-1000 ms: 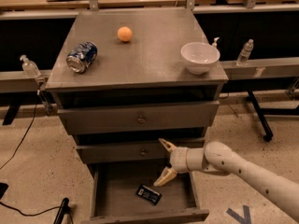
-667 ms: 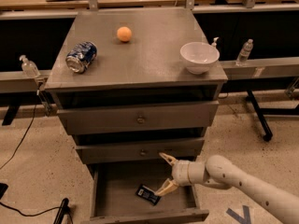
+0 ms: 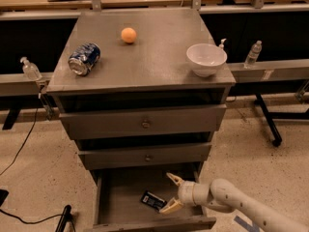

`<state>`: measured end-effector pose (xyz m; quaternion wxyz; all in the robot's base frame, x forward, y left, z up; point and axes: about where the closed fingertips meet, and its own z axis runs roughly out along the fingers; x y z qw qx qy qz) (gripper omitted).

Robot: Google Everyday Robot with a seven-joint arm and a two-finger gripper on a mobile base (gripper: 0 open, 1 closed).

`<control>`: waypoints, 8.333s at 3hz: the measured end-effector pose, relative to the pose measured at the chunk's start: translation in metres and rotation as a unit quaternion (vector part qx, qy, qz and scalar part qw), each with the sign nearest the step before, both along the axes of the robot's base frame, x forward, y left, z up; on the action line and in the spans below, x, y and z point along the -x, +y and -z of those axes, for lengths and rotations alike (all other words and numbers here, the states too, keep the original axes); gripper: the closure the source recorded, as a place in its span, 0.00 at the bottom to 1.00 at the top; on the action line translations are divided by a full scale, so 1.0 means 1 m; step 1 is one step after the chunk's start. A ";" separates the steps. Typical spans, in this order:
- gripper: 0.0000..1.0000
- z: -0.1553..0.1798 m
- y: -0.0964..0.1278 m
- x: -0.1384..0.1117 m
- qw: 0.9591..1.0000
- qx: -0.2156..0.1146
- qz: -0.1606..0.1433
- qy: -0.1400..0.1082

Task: Pick rxbar blueberry from bottom drawer and place on counter

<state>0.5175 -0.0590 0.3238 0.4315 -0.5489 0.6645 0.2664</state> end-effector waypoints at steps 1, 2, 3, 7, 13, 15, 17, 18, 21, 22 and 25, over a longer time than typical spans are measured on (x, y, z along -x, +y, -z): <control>0.17 0.075 0.002 -0.008 0.998 -0.013 0.043 0.035; 0.16 0.130 0.009 -0.028 0.995 -0.012 0.079 0.060; 0.16 0.162 0.028 -0.045 0.994 0.006 0.079 0.072; 0.86 0.209 0.043 -0.049 0.989 0.101 0.081 0.074; 0.99 0.124 0.031 -0.099 0.996 0.002 0.079 0.043; 0.54 0.145 0.022 -0.088 0.993 0.025 0.082 0.086; 0.08 0.161 0.009 -0.073 0.990 0.026 0.095 0.105; 0.00 0.170 0.009 -0.067 0.988 0.031 0.094 0.115; 0.17 0.202 0.008 -0.052 0.985 0.068 0.087 0.130; 0.39 0.208 0.006 -0.047 0.986 0.083 0.083 0.118; 1.00 0.189 0.005 -0.057 0.992 0.069 0.081 0.071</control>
Offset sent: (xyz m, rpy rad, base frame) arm 0.0412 0.0110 -0.1708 0.0378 0.1558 -0.2210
